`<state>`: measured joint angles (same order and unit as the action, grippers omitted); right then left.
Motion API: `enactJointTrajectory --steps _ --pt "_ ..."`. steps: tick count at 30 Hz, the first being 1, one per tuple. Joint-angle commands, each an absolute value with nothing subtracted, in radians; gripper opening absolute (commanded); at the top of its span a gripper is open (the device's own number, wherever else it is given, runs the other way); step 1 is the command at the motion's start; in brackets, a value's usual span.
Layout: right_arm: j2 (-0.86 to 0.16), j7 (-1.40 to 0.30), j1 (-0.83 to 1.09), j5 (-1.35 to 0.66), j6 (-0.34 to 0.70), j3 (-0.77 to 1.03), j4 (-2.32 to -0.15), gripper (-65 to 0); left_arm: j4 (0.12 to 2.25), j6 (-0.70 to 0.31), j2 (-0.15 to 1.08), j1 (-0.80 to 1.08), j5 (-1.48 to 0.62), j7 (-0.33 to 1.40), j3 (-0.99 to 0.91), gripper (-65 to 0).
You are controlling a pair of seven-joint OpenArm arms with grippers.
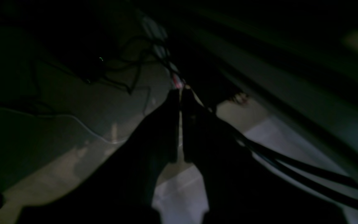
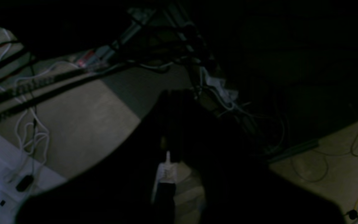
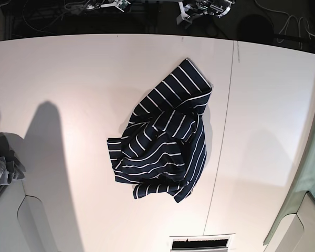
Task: Layout the t-shirt on the table in an organized manner, then fold the t-shirt properly
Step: 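Move both grippers from rest toward the crumpled navy striped shirt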
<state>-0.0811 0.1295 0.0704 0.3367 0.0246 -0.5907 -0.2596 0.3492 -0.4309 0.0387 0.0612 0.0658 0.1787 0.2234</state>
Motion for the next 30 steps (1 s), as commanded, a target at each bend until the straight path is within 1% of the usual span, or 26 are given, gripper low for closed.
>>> enactJointTrajectory --steps 1,4,10,12,14,16,18,19,22,25,27,30 --pt "-0.086 0.135 0.085 0.333 0.009 -0.591 -0.274 -65.0 0.37 -0.438 0.046 0.08 0.064 0.183 0.224 -62.6" --pt "-0.103 0.135 0.118 0.333 -0.018 -0.591 -0.324 -65.0 0.434 -0.438 0.065 0.119 0.041 0.184 0.222 -62.6" --pt "-0.157 0.133 0.215 0.332 -0.022 -0.591 -0.49 -65.0 0.587 -0.438 0.107 0.209 -0.033 0.184 0.221 -62.3" --pt "-0.186 0.127 0.255 0.332 -0.029 -0.591 -0.564 -65.0 0.64 -0.438 0.117 0.241 -0.034 0.184 0.213 -61.3" --pt "-0.217 0.127 0.298 0.314 -0.032 -0.591 -0.646 -65.0 0.691 -0.438 0.121 0.272 -0.034 0.184 0.192 -58.8" --pt "-0.252 0.126 0.34 0.27 -0.037 -0.591 -0.73 -65.0 0.738 -0.438 0.126 0.302 -0.035 0.184 0.152 -55.0" --pt "-0.289 0.126 0.384 0.241 -0.068 -0.591 -0.818 -65.0 0.792 -0.439 0.126 0.334 -0.039 0.184 0.095 -52.8" --pt "-0.309 0.126 0.406 0.229 -0.091 -0.591 -0.863 -65.0 0.822 -0.442 0.128 0.351 -0.049 0.187 0.063 -52.8" --pt "-0.369 0.116 0.471 0.212 -0.155 -0.591 -1.002 -65.0 0.924 -0.526 0.136 0.404 -0.121 0.2 -0.033 -52.8" --pt "-0.43 0.091 0.527 0.181 -0.189 -0.591 -1.141 -65.0 1.047 -0.615 0.136 0.458 -0.194 0.248 -0.136 -52.8" --pt "-0.467 0.073 0.557 0.171 -0.192 -0.589 -1.225 -65.0 1.131 -0.642 0.136 0.49 -0.237 0.284 -0.196 -52.8" --pt "-0.513 0.051 0.59 0.172 -0.192 -0.588 -1.336 -65.0 1.258 -0.648 0.136 0.535 -0.276 0.32 -0.261 -52.8"
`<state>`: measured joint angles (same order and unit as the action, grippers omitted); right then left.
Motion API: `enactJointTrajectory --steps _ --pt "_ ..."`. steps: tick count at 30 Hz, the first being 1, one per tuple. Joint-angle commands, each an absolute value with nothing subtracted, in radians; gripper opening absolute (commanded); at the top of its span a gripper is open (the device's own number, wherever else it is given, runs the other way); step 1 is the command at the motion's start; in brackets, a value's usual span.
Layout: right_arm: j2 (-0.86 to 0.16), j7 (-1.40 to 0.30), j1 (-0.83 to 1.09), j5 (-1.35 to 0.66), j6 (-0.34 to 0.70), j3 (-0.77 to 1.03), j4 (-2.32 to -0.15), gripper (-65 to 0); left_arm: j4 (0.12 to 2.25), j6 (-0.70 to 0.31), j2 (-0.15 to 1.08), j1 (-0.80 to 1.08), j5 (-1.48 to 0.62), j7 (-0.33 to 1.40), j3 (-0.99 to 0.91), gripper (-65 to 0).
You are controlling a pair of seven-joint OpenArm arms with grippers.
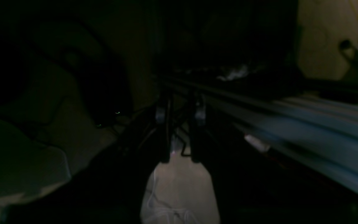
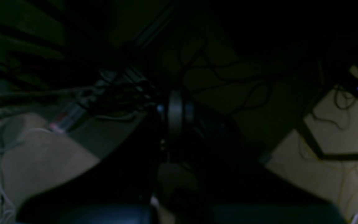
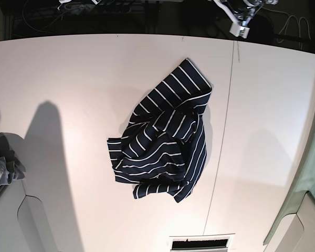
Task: Layout the t-shirt on the table in an organized manner, then fold the t-shirt properly
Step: 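Move both grippers from rest toward the crumpled navy striped shirt, then grasp the shirt fabric with both grippers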
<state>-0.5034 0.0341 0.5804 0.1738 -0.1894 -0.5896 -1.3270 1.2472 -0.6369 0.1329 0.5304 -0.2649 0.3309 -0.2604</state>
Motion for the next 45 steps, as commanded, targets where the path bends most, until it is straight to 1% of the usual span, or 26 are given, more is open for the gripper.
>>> enactJointTrajectory --steps 1,6,10,12,15,16,21,24,26,28,30,33,36,37,38,41,42,43,45 --pt "-0.526 0.045 0.597 0.172 -0.192 -0.588 -1.37 -65.0 1.298 -0.648 0.137 0.55 -0.282 0.323 -0.278 -52.8" --pt "-0.584 0.044 0.622 0.172 -0.201 -0.587 -1.528 -65.0 1.477 -0.67 0.174 0.614 -0.34 0.336 -0.305 -52.8" --pt "-0.613 0.044 0.626 0.175 -0.27 -0.579 -1.646 -65.0 1.599 -0.67 0.209 0.64 -0.363 0.366 -0.311 -52.5" --pt "-0.618 0.044 0.624 0.179 -0.301 -0.566 -1.712 -65.0 1.647 -0.67 0.226 0.638 -0.367 0.37 -0.319 -46.9" --pt "-0.617 0.044 0.612 0.179 -0.311 -0.533 -1.807 -65.0 1.71 -0.67 0.256 0.622 -0.405 0.37 -0.327 -34.5" --pt "-0.617 0.044 0.6 0.179 -0.311 -0.523 -1.834 -65.0 1.726 -0.67 0.266 0.611 -0.416 0.37 -0.327 -32.7" --pt "-0.591 0.036 0.465 0.175 -0.311 -0.483 -1.887 -65.0 1.75 -0.679 0.289 0.485 -0.462 0.375 -0.319 -32.3" --pt "-0.558 -0.036 0.36 0.158 -0.31 -0.466 -1.887 -65.0 1.748 -0.672 0.297 0.381 -0.458 0.419 -0.264 -32.3" --pt "-0.525 -0.064 0.287 0.136 -0.309 -0.464 -1.882 -65.0 1.746 -0.655 0.297 0.315 -0.442 0.438 -0.203 -32.3" --pt "-0.488 -0.069 0.227 0.137 -0.305 -0.464 -1.871 -65.0 1.739 -0.61 0.297 0.261 -0.41 0.438 -0.131 -32.3" --pt "-0.452 -0.07 0.176 0.138 -0.263 -0.464 -1.853 -65.0 1.718 -0.571 0.296 0.214 -0.377 0.435 -0.06 -32.3" --pt "-0.393 -0.105 0.109 0.139 -0.146 -0.464 -1.814 -65.0 1.659 -0.536 0.296 0.157 -0.304 0.422 0.044 -32.3" --pt "-0.329 -0.131 0.029 0.149 -0.007 -0.464 -1.736 -64.8 1.59 -0.503 0.296 0.108 -0.255 0.42 0.119 -28.1" --pt "-0.312 -0.131 0.004 0.162 0.035 -0.464 -1.705 -62.2 1.571 -0.493 0.296 0.096 -0.248 0.414 0.134 -27.3" --pt "-0.296 -0.131 -0.018 0.174 0.062 -0.464 -1.676 -56.6 1.555 -0.482 0.296 0.085 -0.246 0.403 0.146 -27.2" --pt "-0.259 -0.126 -0.068 0.183 0.071 -0.465 -1.603 -29.0 1.509 -0.482 0.286 0.078 -0.244 0.365 0.163 -27.2" --pt "-0.25 -0.125 -0.086 0.183 0.08 -0.465 -1.583 -22.4 1.488 -0.482 0.276 0.078 -0.229 0.363 0.164 -27.2" --pt "-0.246 -0.125 -0.104 0.183 0.081 -0.465 -1.563 -19.7 1.465 -0.482 0.262 0.075 -0.209 0.362 0.163 -27.2" --pt "-0.24 -0.125 -0.14 0.183 0.082 -0.465 -1.528 -20.0 1.418 -0.482 0.24 0.072 -0.18 0.362 0.163 -27.2"
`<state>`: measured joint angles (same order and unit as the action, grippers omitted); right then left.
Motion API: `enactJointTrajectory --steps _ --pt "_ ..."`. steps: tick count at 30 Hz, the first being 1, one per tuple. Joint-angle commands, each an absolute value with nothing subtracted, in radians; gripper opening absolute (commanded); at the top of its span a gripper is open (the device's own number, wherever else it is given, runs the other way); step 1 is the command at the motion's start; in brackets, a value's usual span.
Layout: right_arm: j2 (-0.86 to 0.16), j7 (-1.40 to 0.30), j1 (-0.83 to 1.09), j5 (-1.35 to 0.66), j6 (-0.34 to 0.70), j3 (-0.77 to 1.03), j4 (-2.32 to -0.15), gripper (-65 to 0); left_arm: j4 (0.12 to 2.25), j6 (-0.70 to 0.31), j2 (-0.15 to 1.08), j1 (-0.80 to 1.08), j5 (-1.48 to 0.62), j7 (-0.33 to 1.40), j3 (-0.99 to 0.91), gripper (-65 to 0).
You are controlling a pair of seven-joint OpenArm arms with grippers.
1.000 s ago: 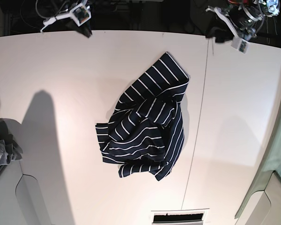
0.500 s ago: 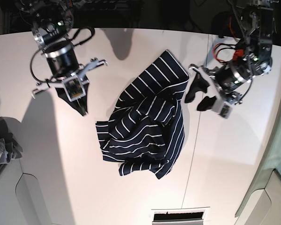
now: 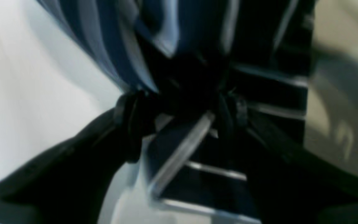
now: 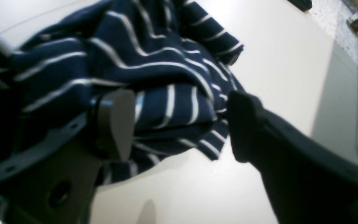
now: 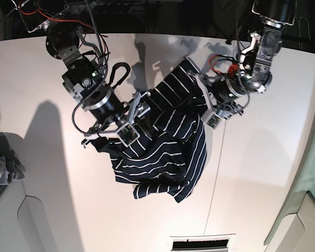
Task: Layout the t-shirt on the table in an organized manner, then fold the t-shirt properly
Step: 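Grasp the shirt fabric with both grippers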
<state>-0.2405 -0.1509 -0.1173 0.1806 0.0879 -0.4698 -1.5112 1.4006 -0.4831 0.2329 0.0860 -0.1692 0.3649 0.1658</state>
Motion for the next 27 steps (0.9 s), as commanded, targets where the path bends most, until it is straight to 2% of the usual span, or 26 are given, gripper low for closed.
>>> enactJointTrajectory --steps 1,8,12,14,15,17,19,23,24,27 --pt "-0.237 -0.126 -0.156 0.183 0.082 -0.465 -1.509 -20.0 1.396 -0.482 0.23 0.069 -0.179 0.356 0.163 -27.2" --pt "-0.192 -0.113 -0.255 0.171 0.151 -0.465 -1.289 -20.1 1.354 -0.482 0.196 0.067 -0.177 0.304 0.163 -27.3" --pt "-0.162 -0.101 -0.277 0.134 0.182 -0.465 -1.25 -20.9 1.354 -0.482 0.196 0.067 -0.162 0.303 0.163 -27.4" --pt "-0.151 -0.101 -0.276 0.12 0.182 -0.465 -1.25 -26.1 1.354 -0.482 0.197 0.067 -0.155 0.303 0.163 -27.6" --pt "-0.147 -0.101 -0.276 0.12 0.182 -0.465 -1.25 -32.0 1.354 -0.482 0.197 0.067 -0.15 0.303 0.163 -28.0" --pt "-0.146 -0.101 -0.276 0.119 0.182 -0.465 -1.25 -47.2 1.354 -0.482 0.196 0.067 -0.144 0.303 0.163 -34.5" --pt "-0.146 -0.101 -0.276 0.119 0.181 -0.465 -1.25 -57.0 1.354 -0.482 0.197 0.068 -0.144 0.304 0.163 -46.0" --pt "-0.146 -0.101 -0.274 0.119 0.179 -0.465 -1.25 -65.0 1.354 -0.482 0.197 0.069 -0.144 0.303 0.163 -61.8" --pt "-0.146 -0.101 -0.274 0.119 0.179 -0.465 -1.25 -65.0 1.354 -0.482 0.196 0.069 -0.145 0.303 0.163 -65.0" --pt "-0.146 -0.101 -0.274 0.12 0.179 -0.465 -1.25 -65.0 1.354 -0.483 0.196 0.069 -0.157 0.304 0.163 -65.0"
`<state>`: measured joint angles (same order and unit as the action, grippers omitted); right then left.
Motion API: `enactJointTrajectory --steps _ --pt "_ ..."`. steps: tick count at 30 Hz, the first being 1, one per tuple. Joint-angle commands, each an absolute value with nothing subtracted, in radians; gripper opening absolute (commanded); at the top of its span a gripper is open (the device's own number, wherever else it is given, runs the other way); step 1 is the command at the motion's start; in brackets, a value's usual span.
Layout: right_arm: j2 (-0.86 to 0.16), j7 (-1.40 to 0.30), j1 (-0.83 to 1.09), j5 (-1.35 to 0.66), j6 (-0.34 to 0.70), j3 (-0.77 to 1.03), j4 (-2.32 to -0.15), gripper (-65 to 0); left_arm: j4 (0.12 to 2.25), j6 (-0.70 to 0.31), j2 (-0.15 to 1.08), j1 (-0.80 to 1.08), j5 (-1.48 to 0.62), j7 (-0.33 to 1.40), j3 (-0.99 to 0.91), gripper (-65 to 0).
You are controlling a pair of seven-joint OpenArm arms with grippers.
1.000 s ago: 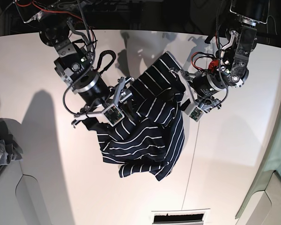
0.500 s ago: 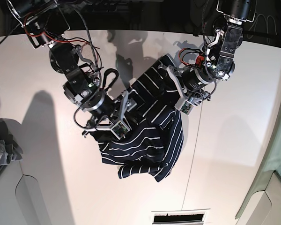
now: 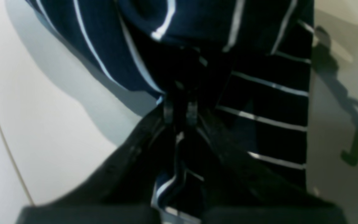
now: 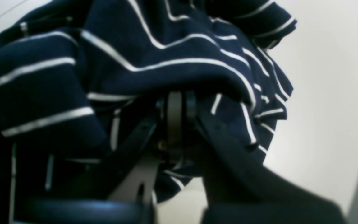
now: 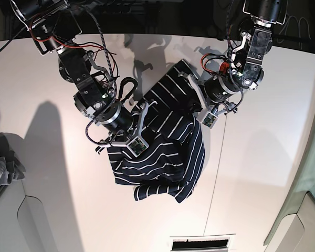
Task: Layout the t-shirt on the table in an organized manner, then fold the t-shirt properly
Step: 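Grasp the shirt fabric with both grippers, then lift the shirt and pull the grippers apart to stretch it out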
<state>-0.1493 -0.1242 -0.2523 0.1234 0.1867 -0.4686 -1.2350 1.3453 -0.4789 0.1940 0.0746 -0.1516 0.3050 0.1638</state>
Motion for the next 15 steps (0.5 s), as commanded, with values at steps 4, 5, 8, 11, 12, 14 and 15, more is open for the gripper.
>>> enactJointTrajectory --steps 4,5,8,11,12,14,15 --pt "-0.146 -0.089 -0.274 0.119 0.147 -0.464 -1.25 -65.0 1.354 -0.483 0.197 0.069 -0.183 0.304 0.163 -65.0" --pt "-0.146 -0.078 -0.274 0.119 0.126 -0.464 -1.25 -65.0 1.354 -0.483 0.197 0.069 -0.183 0.305 0.163 -65.0" --pt "-0.146 -0.064 -0.274 0.119 0.068 -0.464 -1.263 -65.0 1.354 -0.482 0.197 0.069 -0.183 0.312 0.162 -65.0" --pt "-0.146 -0.065 -0.273 0.119 0.062 -0.463 -1.289 -65.0 1.354 -0.482 0.197 0.069 -0.205 0.315 0.144 -65.0" --pt "-0.146 -0.065 -0.271 0.119 0.062 -0.461 -1.301 -65.0 1.355 -0.482 0.197 0.069 -0.226 0.319 0.133 -65.0" --pt "-0.146 -0.07 -0.271 0.119 0.055 -0.452 -1.328 -65.0 1.354 -0.482 0.197 0.069 -0.264 0.319 0.104 -65.0" --pt "-0.146 -0.073 -0.27 0.119 0.047 -0.443 -1.344 -65.0 1.354 -0.482 0.197 0.069 -0.278 0.319 0.088 -65.0"
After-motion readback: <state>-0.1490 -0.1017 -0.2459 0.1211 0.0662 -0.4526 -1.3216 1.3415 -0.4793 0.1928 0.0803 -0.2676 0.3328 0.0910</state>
